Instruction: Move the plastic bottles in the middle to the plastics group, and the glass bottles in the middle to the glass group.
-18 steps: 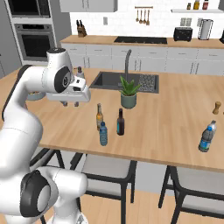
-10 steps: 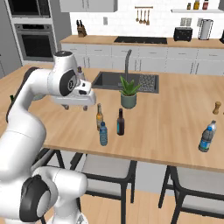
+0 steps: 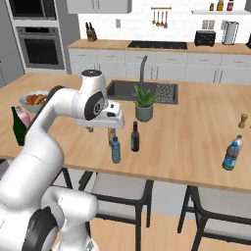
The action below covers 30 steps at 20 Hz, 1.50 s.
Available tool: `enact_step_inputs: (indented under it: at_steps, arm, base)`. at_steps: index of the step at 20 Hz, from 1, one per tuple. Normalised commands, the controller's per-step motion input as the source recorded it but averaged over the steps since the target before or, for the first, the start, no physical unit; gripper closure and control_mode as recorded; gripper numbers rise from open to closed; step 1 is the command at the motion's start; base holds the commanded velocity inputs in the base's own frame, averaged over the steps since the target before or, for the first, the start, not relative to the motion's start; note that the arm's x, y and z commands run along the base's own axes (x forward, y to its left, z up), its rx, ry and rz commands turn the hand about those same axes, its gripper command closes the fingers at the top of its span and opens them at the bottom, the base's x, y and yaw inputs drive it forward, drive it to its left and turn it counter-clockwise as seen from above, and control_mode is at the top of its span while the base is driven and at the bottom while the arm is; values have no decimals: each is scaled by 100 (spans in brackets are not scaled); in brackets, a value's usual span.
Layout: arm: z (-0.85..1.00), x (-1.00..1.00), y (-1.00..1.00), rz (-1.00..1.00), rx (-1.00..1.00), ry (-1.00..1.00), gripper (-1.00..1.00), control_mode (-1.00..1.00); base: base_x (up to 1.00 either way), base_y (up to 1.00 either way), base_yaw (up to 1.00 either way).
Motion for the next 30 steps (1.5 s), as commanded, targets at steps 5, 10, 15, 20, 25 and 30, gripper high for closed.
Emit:
enact_step_inputs:
  at_steps: [5, 10, 15, 20, 25, 30]
  arm:
    - [-35, 47, -18, 0, 0, 0, -100, -100]
    - [-27, 42, -7, 0, 0, 5, -100, -100]
    - [-16, 37, 0, 0, 0, 7, -100, -100]
    - [-21, 31, 0, 0, 0, 1, -100, -100]
    - [-25, 25, 0, 0, 0, 2, -100, -100]
    - [-23, 22, 0, 0, 0, 1, -100, -100]
  base:
    - [0, 0, 0]
    - [0, 0, 0]
    - [0, 0, 0]
    - [0, 0, 0]
    - [0, 0, 0]
    - [0, 0, 0]
